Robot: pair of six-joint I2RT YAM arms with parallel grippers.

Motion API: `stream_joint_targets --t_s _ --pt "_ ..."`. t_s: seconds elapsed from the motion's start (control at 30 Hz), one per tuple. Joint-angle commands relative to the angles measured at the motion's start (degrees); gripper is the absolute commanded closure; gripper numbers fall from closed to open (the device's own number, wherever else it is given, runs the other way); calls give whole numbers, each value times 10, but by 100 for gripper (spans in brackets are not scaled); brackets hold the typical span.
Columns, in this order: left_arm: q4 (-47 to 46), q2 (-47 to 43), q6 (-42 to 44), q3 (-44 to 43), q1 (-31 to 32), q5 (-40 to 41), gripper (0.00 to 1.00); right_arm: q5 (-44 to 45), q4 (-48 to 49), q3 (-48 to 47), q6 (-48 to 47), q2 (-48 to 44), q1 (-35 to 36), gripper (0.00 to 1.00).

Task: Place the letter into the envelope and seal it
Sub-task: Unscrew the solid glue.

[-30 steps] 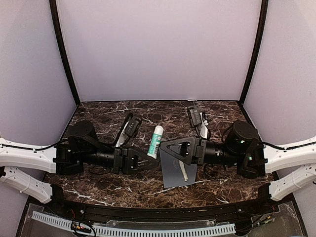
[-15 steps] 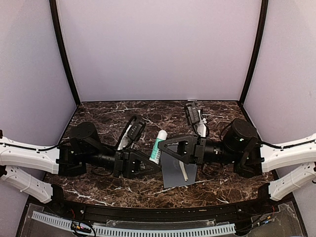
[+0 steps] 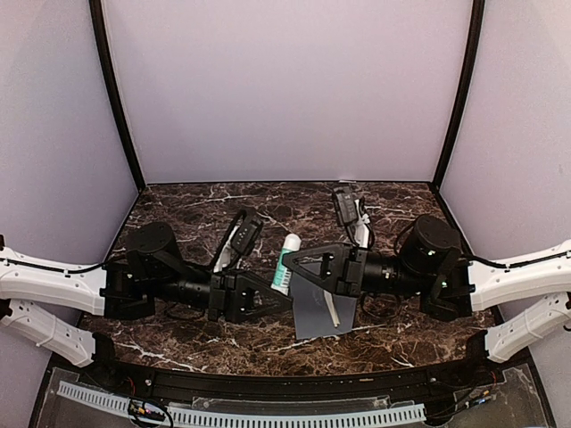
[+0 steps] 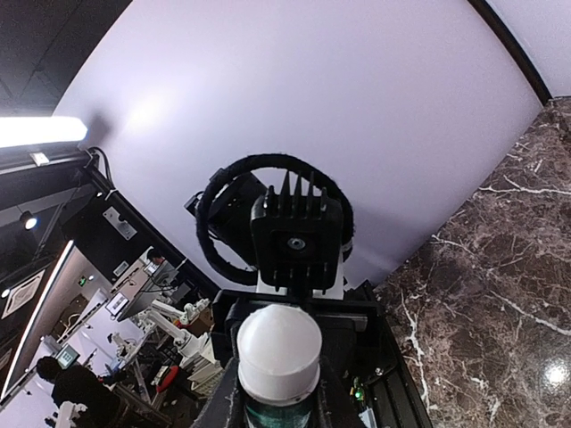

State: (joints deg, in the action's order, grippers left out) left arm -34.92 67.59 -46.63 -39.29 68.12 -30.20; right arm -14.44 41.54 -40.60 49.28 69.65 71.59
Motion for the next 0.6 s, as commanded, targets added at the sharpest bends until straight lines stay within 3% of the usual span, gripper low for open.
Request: stream_joint_targets --t_s 0.0,0.17,0.57 --pt "76 -16 29 -12 -4 114 100 24 -36 -19 6 -9 2 96" --pt "190 -9 38 -40 -4 212 100 84 -185 -73 7 18 3 99" --pt "299 0 -17 -50 -4 378 100 200 -392 -180 49 111 28 100"
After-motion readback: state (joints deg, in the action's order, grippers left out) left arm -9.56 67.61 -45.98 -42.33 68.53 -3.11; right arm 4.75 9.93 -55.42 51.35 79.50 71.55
